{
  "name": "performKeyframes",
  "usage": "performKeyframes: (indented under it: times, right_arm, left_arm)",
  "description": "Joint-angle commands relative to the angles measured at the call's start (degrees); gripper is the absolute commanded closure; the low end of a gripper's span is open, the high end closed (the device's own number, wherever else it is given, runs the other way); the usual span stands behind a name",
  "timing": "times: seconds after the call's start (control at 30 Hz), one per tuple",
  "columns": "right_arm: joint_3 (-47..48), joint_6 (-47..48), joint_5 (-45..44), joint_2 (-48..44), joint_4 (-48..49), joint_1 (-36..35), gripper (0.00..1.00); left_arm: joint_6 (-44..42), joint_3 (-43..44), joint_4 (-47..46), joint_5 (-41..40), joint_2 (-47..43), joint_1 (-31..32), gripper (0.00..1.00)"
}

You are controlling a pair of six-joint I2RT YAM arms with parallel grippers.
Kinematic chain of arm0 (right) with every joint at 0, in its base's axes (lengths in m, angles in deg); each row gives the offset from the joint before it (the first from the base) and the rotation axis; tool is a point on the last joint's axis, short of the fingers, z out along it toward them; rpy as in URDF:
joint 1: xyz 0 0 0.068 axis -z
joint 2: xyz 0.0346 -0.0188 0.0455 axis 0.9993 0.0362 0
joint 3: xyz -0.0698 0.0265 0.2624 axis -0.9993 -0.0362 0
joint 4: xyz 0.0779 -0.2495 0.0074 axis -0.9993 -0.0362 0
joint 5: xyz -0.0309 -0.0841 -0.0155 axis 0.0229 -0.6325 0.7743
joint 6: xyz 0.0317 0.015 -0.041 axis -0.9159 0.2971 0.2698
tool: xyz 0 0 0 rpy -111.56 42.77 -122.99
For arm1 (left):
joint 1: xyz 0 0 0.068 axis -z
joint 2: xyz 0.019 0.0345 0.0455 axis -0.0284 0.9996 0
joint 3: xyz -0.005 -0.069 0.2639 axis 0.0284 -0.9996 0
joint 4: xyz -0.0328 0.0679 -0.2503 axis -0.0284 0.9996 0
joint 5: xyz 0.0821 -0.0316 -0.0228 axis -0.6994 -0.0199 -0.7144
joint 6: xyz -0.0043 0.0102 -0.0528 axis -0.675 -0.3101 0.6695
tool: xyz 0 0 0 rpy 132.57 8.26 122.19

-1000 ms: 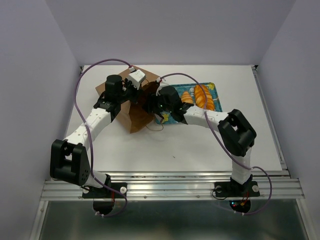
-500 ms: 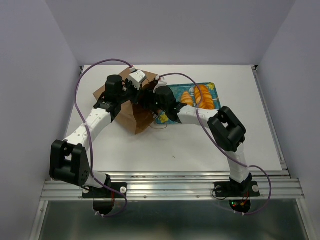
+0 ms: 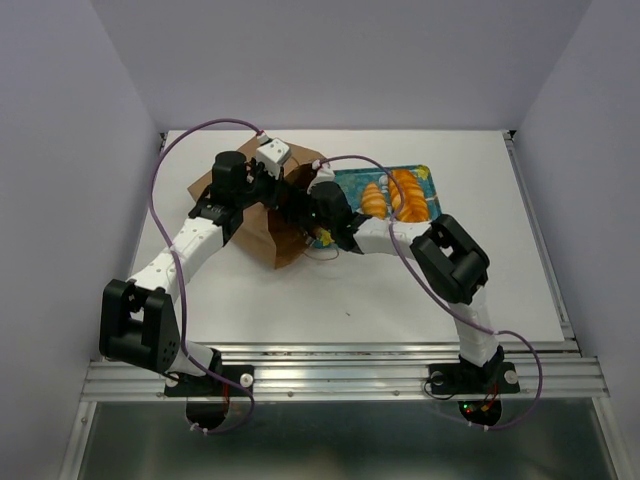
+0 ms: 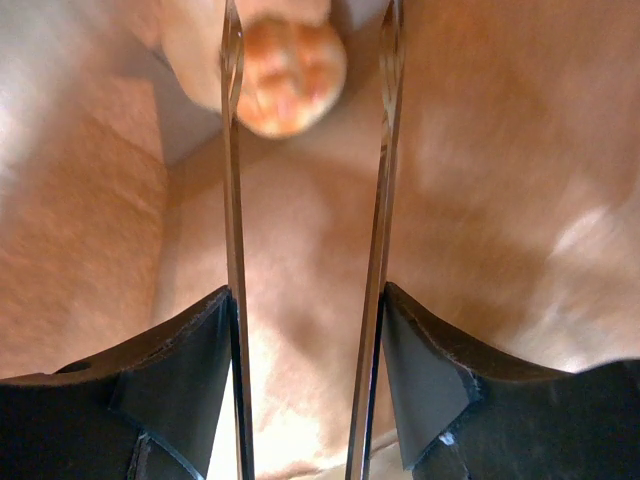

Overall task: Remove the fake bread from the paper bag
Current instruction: Take out the fake bread from the paper bag.

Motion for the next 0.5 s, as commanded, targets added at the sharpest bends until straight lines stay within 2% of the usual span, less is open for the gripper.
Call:
performKeyframes:
  times: [0.0, 0.27, 0.47]
  right_arm:
    - [-2.21, -1.36, -2.94, -4.37, 4.13, -1.37, 0.37]
    - [-3.01, -4.62, -4.26, -6.14, 2.11, -1.9, 0.37]
    - [-0.99, -5.24, -1.8, -4.39, 1.67, -3.03, 0.37]
  left_arm:
    - [4.57, 1.64, -4.71, 0.28, -0.82, 0.67, 1.0]
    - [7.56, 2.96, -5.94, -0.52, -0.2, 0.68, 1.0]
    - [8.61, 3.58, -6.12, 0.01, 0.24, 0.76, 1.0]
